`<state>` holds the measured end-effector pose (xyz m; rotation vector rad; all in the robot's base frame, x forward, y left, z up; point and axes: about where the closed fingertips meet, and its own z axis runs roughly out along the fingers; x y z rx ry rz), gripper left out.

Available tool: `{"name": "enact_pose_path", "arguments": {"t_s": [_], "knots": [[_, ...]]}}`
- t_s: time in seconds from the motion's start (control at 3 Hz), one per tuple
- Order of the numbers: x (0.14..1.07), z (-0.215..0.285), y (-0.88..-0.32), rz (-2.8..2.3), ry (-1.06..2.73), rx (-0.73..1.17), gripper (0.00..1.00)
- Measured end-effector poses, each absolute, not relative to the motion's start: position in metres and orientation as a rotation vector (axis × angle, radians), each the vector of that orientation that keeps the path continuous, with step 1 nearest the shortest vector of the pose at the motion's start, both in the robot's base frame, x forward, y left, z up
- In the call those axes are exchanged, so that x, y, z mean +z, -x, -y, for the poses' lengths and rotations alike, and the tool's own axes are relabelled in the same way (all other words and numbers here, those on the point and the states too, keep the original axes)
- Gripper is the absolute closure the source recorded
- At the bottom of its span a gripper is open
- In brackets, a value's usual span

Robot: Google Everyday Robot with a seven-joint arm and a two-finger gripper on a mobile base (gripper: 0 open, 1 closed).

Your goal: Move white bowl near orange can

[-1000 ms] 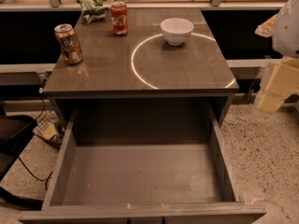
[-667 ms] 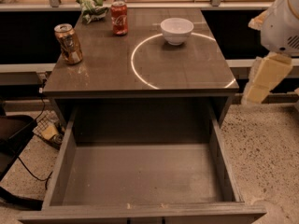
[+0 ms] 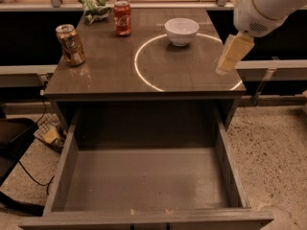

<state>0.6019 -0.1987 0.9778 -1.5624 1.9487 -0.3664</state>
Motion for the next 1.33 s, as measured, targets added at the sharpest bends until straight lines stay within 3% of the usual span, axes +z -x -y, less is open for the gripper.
{"name": "enact_pose_path", "arguments": {"t_s": [0.67,1.33], "knots": [[0.968,0.172,-0.655,-1.862,1.383,-0.355,0.00],[0.961,0.164,-0.671,-1.880,1.221,-0.315,0.00]]}}
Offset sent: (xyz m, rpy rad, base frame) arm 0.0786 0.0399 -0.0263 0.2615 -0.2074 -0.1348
